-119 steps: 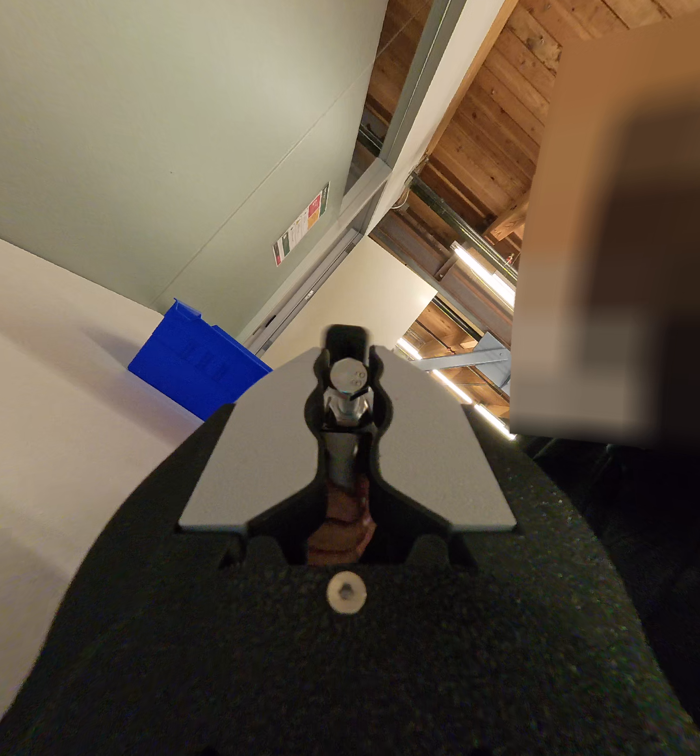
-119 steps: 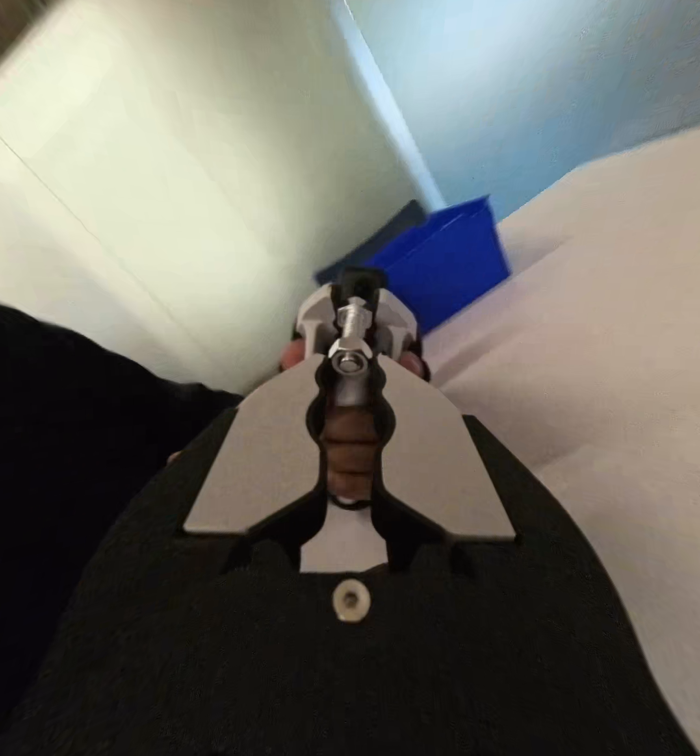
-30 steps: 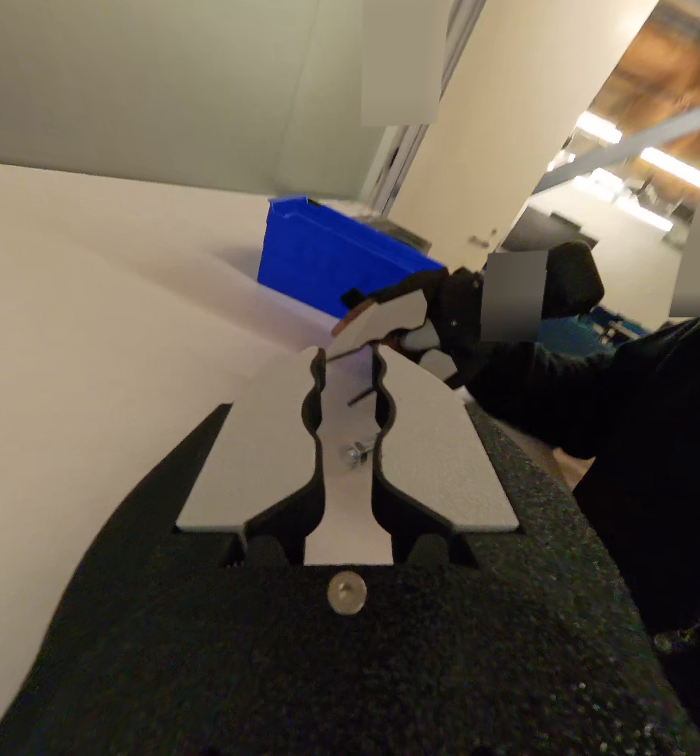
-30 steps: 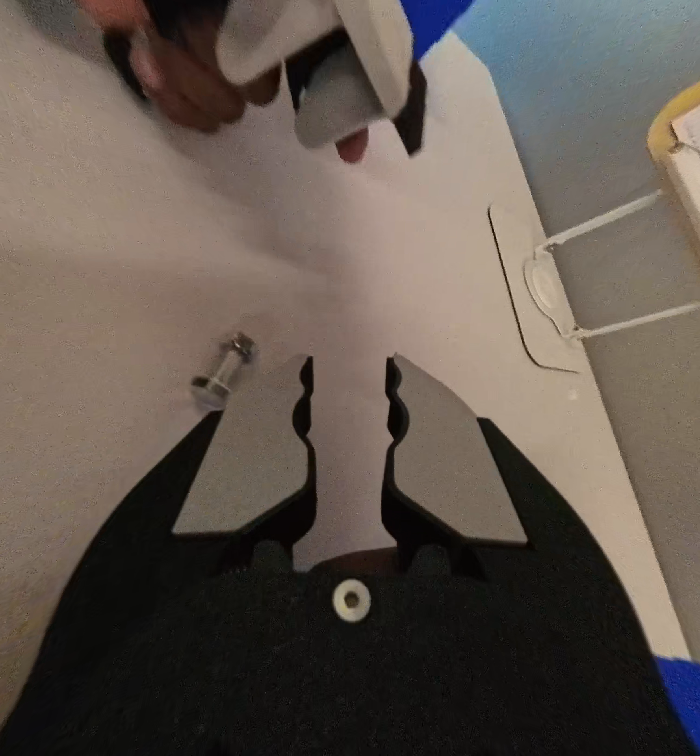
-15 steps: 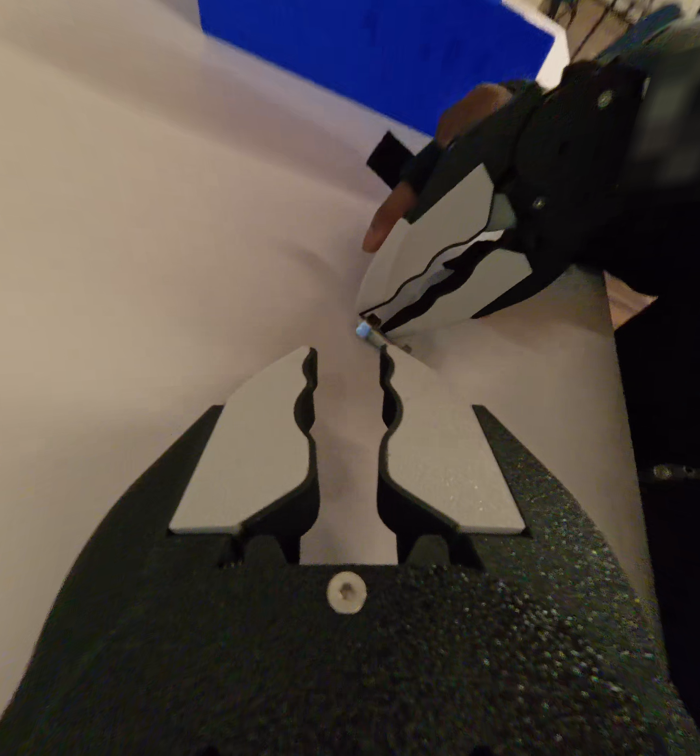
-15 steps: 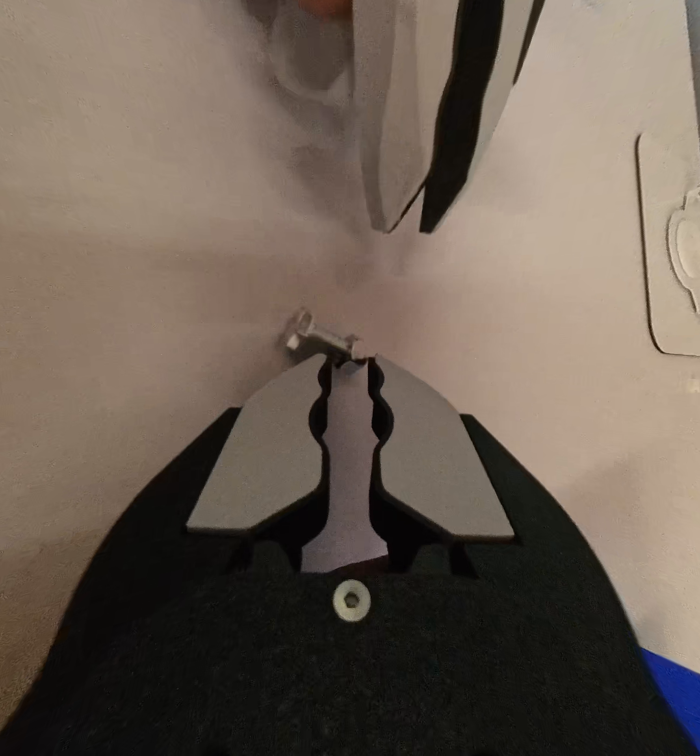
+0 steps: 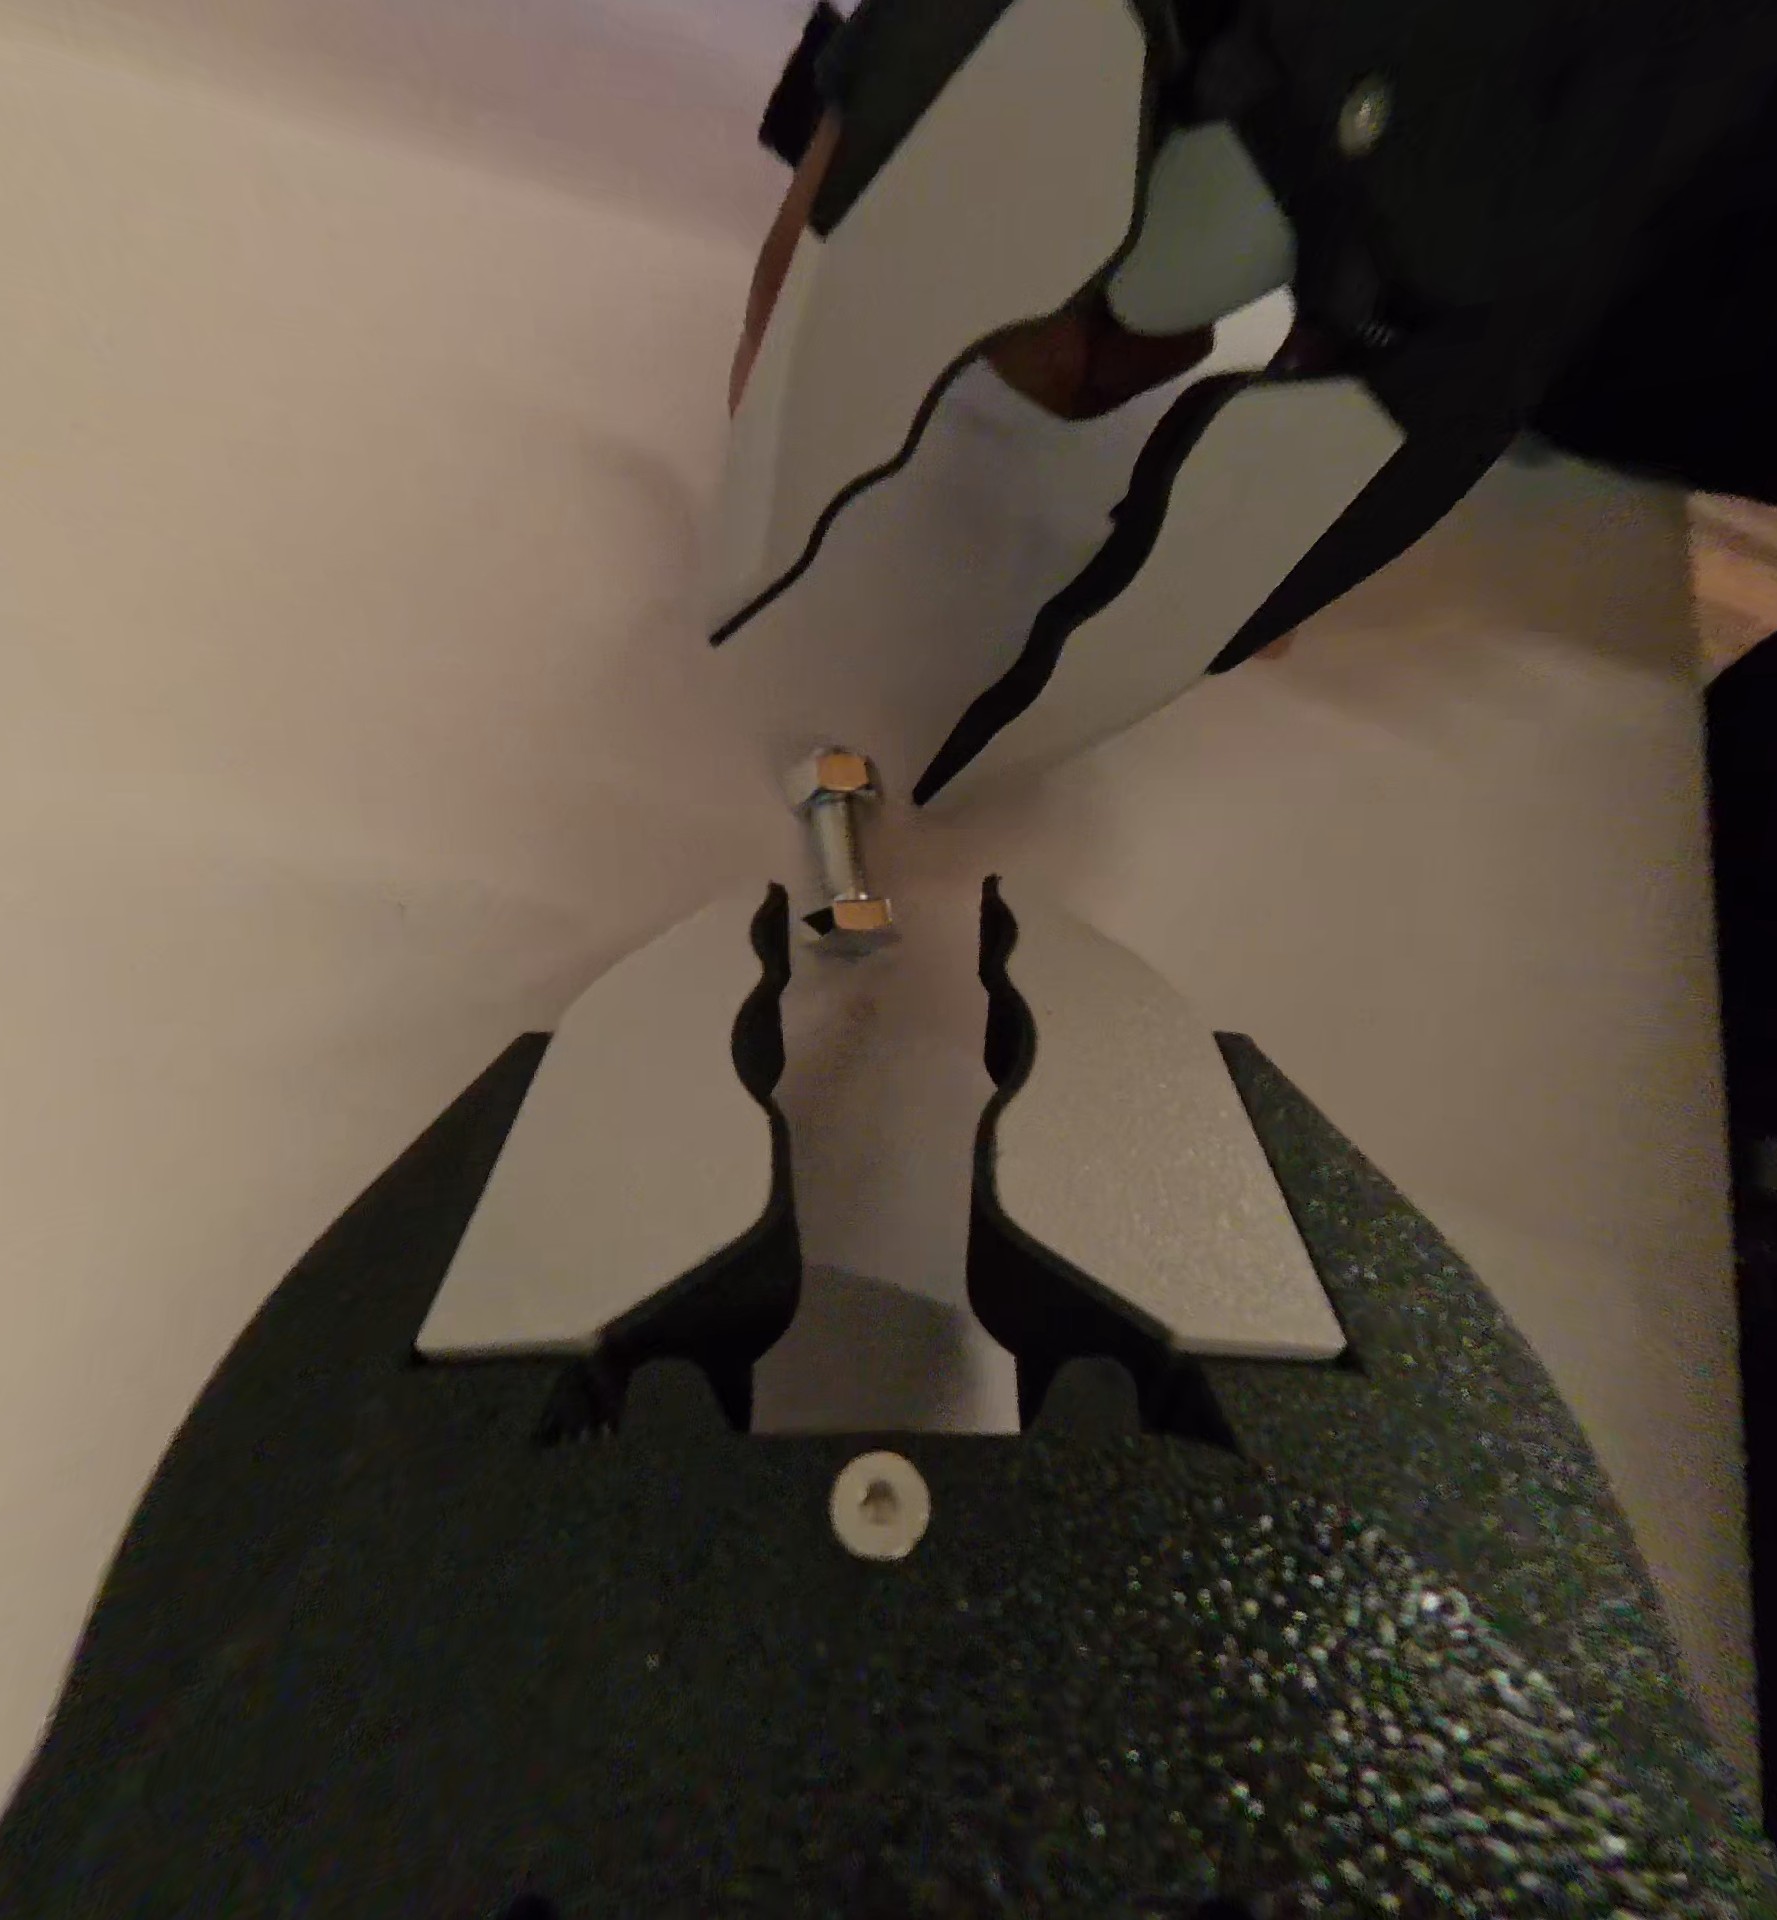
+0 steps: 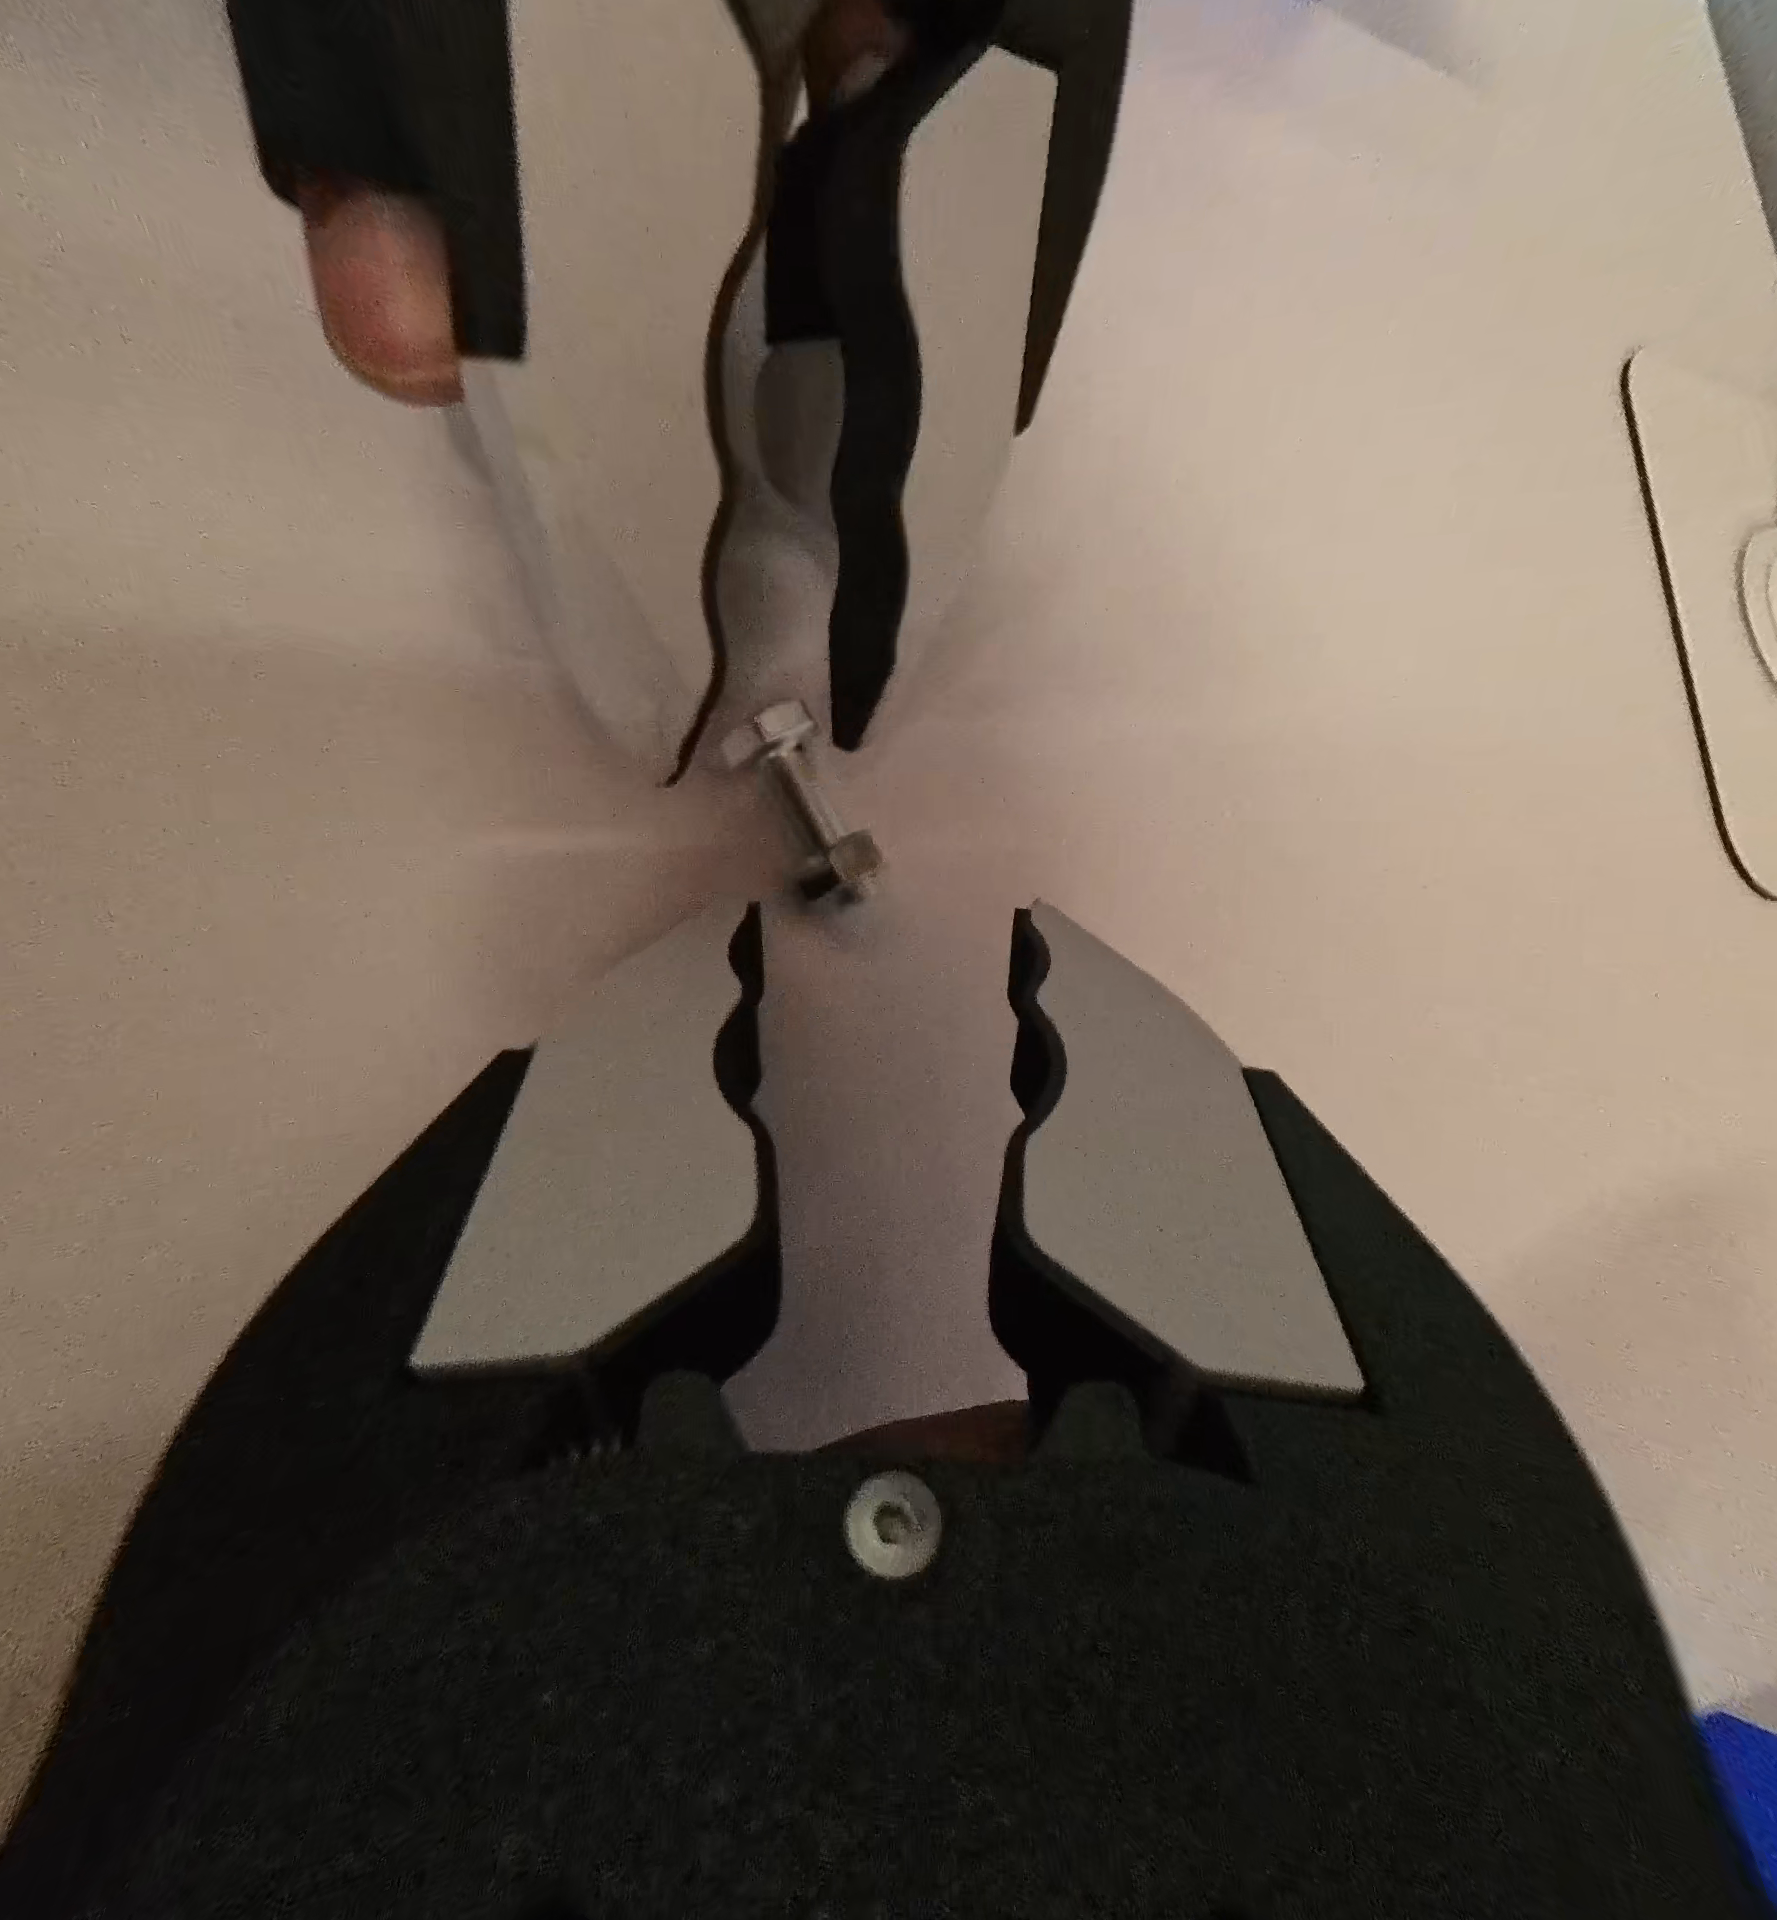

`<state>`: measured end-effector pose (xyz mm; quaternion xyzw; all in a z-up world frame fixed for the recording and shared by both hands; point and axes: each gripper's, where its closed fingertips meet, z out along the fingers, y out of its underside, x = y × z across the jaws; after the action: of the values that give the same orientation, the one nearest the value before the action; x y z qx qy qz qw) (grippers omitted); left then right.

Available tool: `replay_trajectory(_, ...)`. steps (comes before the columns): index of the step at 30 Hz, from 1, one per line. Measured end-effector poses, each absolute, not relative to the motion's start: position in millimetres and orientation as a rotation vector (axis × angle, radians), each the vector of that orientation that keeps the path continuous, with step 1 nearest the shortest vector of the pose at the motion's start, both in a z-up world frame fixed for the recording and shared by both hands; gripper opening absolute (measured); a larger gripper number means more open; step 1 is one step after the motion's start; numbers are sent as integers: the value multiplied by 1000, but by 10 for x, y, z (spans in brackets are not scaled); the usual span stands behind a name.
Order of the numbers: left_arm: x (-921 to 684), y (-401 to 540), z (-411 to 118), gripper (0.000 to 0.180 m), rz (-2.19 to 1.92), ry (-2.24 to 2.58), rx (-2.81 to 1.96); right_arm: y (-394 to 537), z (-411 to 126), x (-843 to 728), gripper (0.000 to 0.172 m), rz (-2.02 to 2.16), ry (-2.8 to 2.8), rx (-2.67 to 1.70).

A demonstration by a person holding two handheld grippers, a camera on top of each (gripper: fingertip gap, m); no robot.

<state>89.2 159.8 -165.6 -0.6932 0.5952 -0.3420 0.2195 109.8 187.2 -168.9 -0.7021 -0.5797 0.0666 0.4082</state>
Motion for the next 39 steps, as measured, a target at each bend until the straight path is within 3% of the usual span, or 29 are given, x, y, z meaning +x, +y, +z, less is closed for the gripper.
replay_trajectory(3, 899, 1620, -1718, 36, -848, 1669, -1925, 1869, -1683, 1110, 43, 202, -1425, -1782)
replay_trajectory(7, 898, 1671, -1754, 19, -752, 1676, -1909, 1871, -1673, 1113, 43, 205, -1423, -1768)
replay_trajectory(10, 918, 1674, -1758, 19, -753, 1713, -1872, 1885, -1658, 1121, 45, 249, -1408, -1747)
replay_trajectory(19, 926, 2272, -1199, 18, -753, 1585, -1235, 2287, -1084, 1105, 51, 180, -1321, -1283)
replay_trajectory(25, 851, 2236, -1184, 18, -703, 1630, -1061, 2297, -1102, 863, 54, 106, -1415, -1120)
replay_trajectory(32, 883, 2171, -1315, 19, -631, 1724, -1031, 2138, -1237, 839, 42, 94, -1505, -1102)
replay_trajectory(36, 889, 2151, -1363, 19, -610, 1754, -1022, 2116, -1297, 814, 18, 95, -1526, -1116)
replay_trajectory(39, 887, 2159, -1391, 18, -585, 1773, -1026, 2131, -1369, 831, 18, 195, -1506, -1268)
